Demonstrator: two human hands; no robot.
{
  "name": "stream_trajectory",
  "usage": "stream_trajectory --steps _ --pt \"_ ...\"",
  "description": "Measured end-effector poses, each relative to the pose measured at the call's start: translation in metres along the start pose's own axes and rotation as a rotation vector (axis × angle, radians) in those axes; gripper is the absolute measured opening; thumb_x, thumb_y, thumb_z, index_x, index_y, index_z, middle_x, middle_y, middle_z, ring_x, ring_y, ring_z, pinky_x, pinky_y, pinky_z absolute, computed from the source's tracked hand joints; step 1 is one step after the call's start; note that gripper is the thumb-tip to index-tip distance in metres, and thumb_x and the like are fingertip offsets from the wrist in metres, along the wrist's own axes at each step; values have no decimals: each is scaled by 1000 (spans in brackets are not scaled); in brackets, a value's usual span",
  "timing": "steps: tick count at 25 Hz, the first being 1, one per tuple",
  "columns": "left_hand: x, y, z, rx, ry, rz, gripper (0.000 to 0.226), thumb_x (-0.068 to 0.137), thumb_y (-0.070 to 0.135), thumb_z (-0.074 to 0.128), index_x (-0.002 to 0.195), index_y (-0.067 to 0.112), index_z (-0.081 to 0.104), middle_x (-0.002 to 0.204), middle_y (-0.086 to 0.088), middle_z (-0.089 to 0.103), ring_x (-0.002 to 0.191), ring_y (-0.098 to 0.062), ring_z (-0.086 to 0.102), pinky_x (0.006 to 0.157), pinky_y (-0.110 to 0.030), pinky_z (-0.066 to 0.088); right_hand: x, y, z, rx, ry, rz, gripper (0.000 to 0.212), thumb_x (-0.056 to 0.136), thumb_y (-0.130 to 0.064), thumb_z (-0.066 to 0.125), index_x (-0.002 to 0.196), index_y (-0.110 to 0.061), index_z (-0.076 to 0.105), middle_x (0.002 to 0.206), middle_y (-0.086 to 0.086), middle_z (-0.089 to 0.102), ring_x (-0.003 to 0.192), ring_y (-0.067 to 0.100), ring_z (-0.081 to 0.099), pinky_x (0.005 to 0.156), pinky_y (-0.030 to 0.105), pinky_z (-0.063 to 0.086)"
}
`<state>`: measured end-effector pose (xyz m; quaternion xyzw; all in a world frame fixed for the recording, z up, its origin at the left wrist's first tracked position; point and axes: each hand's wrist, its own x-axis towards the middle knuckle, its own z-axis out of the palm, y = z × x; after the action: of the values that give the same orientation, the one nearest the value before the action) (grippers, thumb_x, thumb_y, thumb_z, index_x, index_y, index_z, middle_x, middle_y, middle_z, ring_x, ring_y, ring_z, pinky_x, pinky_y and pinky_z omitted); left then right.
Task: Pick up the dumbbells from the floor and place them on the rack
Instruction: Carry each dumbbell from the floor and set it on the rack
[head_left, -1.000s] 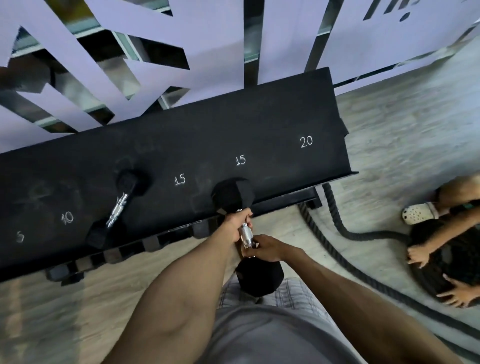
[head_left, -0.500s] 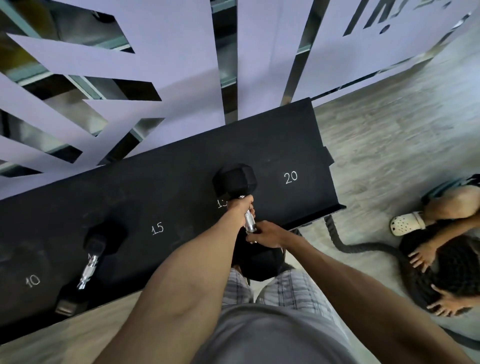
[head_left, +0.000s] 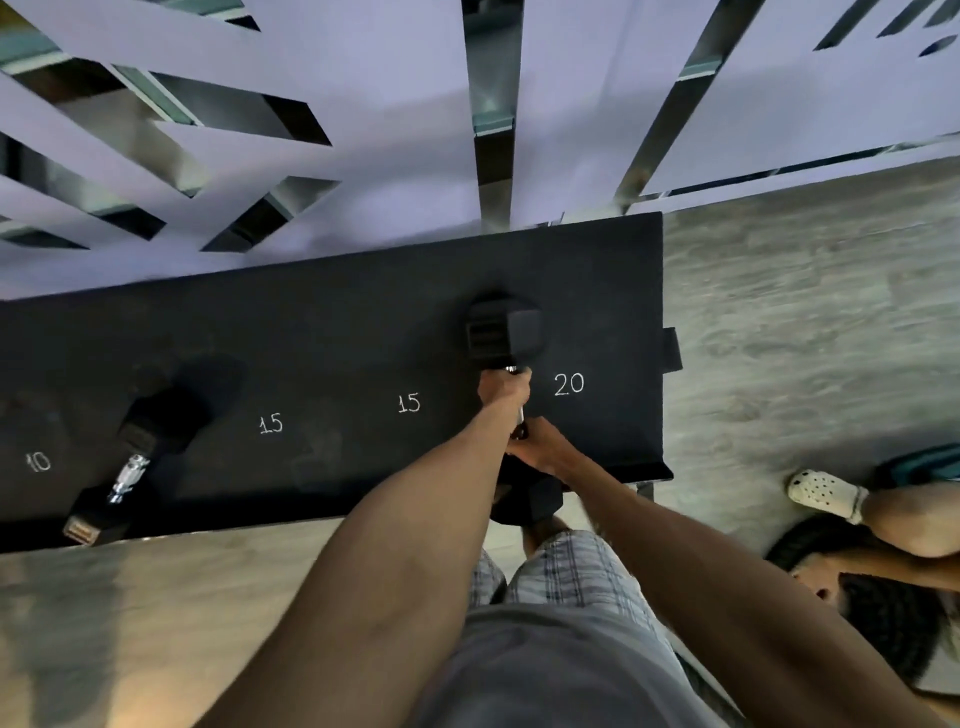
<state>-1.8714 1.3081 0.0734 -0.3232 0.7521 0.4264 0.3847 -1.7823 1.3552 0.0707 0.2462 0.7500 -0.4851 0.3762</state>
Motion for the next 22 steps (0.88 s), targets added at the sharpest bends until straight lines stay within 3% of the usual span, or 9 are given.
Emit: stream_trajectory --steps 2,4,7,10,15,19,22 --pt "-1 2 12 32 23 -12 42 86 27 67 118 0 62 113 -15 70 102 -29 69 92 -36 55 3 5 -11 -51 18 -13 18 88 -18 63 71 -14 59 69 -3 58 66 12 52 53 20 35" --pt "-11 7 19 44 34 -4 45 91 25 62 127 -1 55 124 -16 65 114 -31 63 97 -32 50 8 11 -19 -82 18 -10 30 88 -16 62 61 -20 51 65 -6 54 66 14 51 51 21 32" --pt "-15 9 29 86 58 7 52 97 25 53 140 0 39 137 -16 55 127 -31 53 100 -32 41 17 20 -23 -84 14 -16 17 89 -13 60 72 -12 56 76 1 59 77 19 55 56 25 35" --pt "-17 5 37 157 67 17 51 99 26 48 141 -1 35 138 -17 53 128 -32 50 101 -33 40 23 25 -26 -103 9 -46 14 91 -13 57 92 -3 66 84 4 60 81 19 55 61 27 37" --pt "-15 3 37 190 52 29 53 100 28 48 142 -2 36 136 -18 54 128 -32 51 100 -32 39 26 28 -31 -58 -13 -50 20 88 -13 63 71 -19 54 69 -7 55 64 8 52 54 20 34" --pt "-10 -2 30 191 -5 63 46 97 29 53 133 0 47 129 -16 59 122 -31 56 103 -32 44 22 31 -31 25 -15 -90 7 84 -11 69 89 -8 66 77 -1 63 72 12 59 66 24 46" --pt "-6 -8 20 254 -65 118 41 95 33 54 123 2 56 121 -13 65 113 -30 63 99 -37 49 24 34 -25 33 15 -91 8 82 -14 72 86 -13 66 79 2 66 78 19 64 71 30 49"
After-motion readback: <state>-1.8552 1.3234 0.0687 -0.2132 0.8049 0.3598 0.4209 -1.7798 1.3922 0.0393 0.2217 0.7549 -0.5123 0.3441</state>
